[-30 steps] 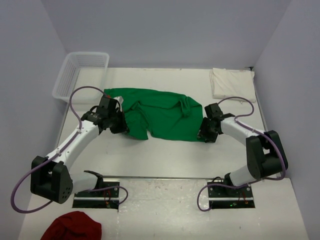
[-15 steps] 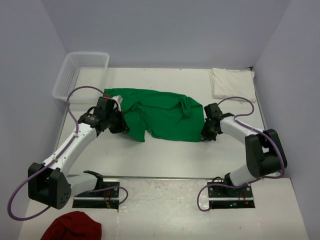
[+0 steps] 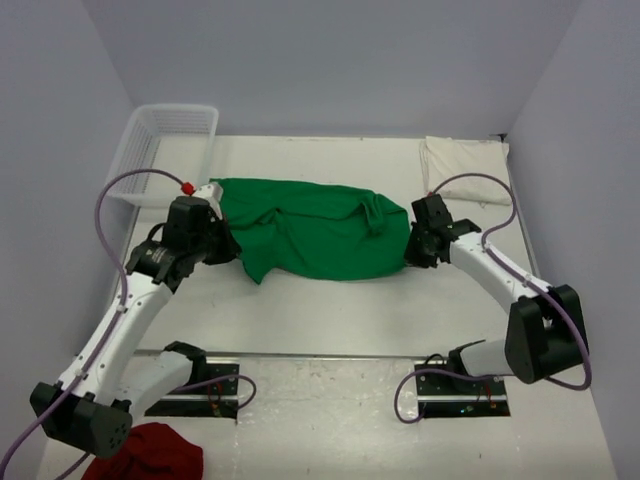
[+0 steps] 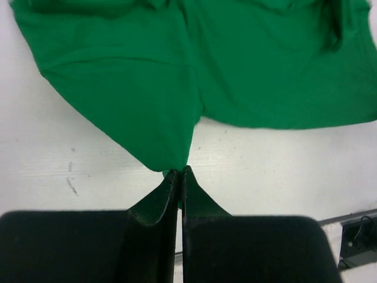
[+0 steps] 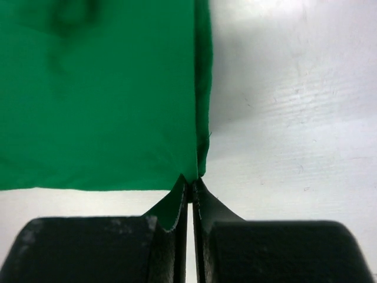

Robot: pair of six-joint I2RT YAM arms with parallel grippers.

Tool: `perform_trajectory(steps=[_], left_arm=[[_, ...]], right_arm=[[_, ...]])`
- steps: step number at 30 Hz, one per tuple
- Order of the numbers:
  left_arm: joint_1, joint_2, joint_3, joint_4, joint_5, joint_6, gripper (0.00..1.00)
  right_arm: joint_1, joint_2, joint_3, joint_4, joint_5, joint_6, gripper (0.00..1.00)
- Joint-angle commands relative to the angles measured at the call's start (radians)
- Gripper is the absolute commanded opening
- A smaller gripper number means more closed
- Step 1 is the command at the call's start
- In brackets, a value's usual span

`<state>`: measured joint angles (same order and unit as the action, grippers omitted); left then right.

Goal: Fold and stack the t-shirts
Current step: Flatten out the tshirt

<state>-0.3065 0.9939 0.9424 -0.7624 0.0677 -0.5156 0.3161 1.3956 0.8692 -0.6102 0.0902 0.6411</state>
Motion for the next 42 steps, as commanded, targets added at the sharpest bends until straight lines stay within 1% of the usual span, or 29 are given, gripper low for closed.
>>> perform_trajectory(steps=[1,5,6,7,9,10,13,15,17,19,20,21,22,23,25,26,29,31,32,33,34,36,37,42], left_arm=[[0.007,-0.106,0.120,-0.046,-0.101,0.048,0.00],[0.007,-0.172,0.246,-0.078,-0.126,0.072,0.00],[0.007,-0.179,0.300,-0.081,-0.132,0.086,0.00],[0.007,-0.198,0.326,-0.083,-0.144,0.094,0.00],[0.007,-0.215,0.408,-0.072,-0.151,0.127,0.00],[0.007,-0.231,0.436,-0.058,-0.151,0.138,0.00],[0.007,-0.254,0.547,-0.019,-0.178,0.196,0.00],[0.007,-0.252,0.635,0.001,-0.192,0.230,0.00],[0.007,-0.247,0.705,0.021,-0.190,0.265,0.00],[0.007,-0.241,0.742,0.055,-0.195,0.282,0.00],[0.007,-0.235,0.784,0.063,-0.194,0.305,0.00],[0.007,-0.224,0.815,0.061,-0.193,0.315,0.00],[0.007,-0.197,0.846,0.055,-0.195,0.324,0.00],[0.007,-0.184,0.908,0.052,-0.178,0.357,0.00],[-0.011,-0.157,0.958,0.064,-0.174,0.382,0.00],[-0.047,-0.144,0.978,0.069,-0.202,0.394,0.00],[-0.063,-0.092,1.093,0.081,-0.227,0.407,0.00],[-0.063,-0.045,1.151,0.094,-0.209,0.405,0.00],[-0.063,-0.023,1.227,0.089,-0.186,0.407,0.00],[-0.065,-0.003,1.271,0.074,-0.174,0.411,0.00],[-0.063,0.030,1.317,0.072,-0.155,0.414,0.00],[-0.065,0.032,1.326,0.096,-0.138,0.417,0.00],[-0.065,0.035,1.332,0.100,-0.103,0.422,0.00],[-0.065,0.035,1.305,0.106,-0.037,0.410,0.00]], right_arm=[[0.021,-0.105,0.128,-0.068,0.055,-0.096,0.00],[0.024,-0.210,0.283,-0.143,0.086,-0.159,0.00],[0.024,-0.224,0.313,-0.170,0.097,-0.170,0.00],[0.024,-0.233,0.385,-0.192,0.103,-0.199,0.00],[0.024,-0.257,0.460,-0.233,0.121,-0.225,0.00],[0.024,-0.268,0.523,-0.240,0.121,-0.253,0.00],[0.023,-0.306,0.627,-0.244,0.115,-0.305,0.00],[0.024,-0.317,0.678,-0.264,0.123,-0.342,0.00],[0.023,-0.319,0.766,-0.283,0.129,-0.363,0.00],[0.024,-0.328,0.853,-0.293,0.129,-0.391,0.00],[0.023,-0.331,0.881,-0.298,0.134,-0.397,0.00],[0.024,-0.336,0.908,-0.306,0.135,-0.408,0.00],[0.023,-0.340,0.969,-0.315,0.134,-0.417,0.00],[0.024,-0.340,1.000,-0.327,0.141,-0.423,0.00],[0.021,-0.337,1.059,-0.341,0.155,-0.446,0.00],[0.021,-0.325,1.068,-0.341,0.172,-0.452,0.00],[0.021,-0.258,1.119,-0.371,0.178,-0.463,0.00],[0.020,-0.253,1.146,-0.369,0.183,-0.449,0.00],[0.021,-0.257,1.154,-0.364,0.195,-0.448,0.00],[0.021,-0.256,1.171,-0.375,0.201,-0.451,0.00],[0.021,-0.241,1.224,-0.394,0.207,-0.451,0.00],[0.021,-0.227,1.275,-0.456,0.215,-0.445,0.00],[0.021,-0.227,1.292,-0.467,0.217,-0.445,0.00],[0.021,-0.277,1.239,-0.497,0.264,-0.434,0.00]])
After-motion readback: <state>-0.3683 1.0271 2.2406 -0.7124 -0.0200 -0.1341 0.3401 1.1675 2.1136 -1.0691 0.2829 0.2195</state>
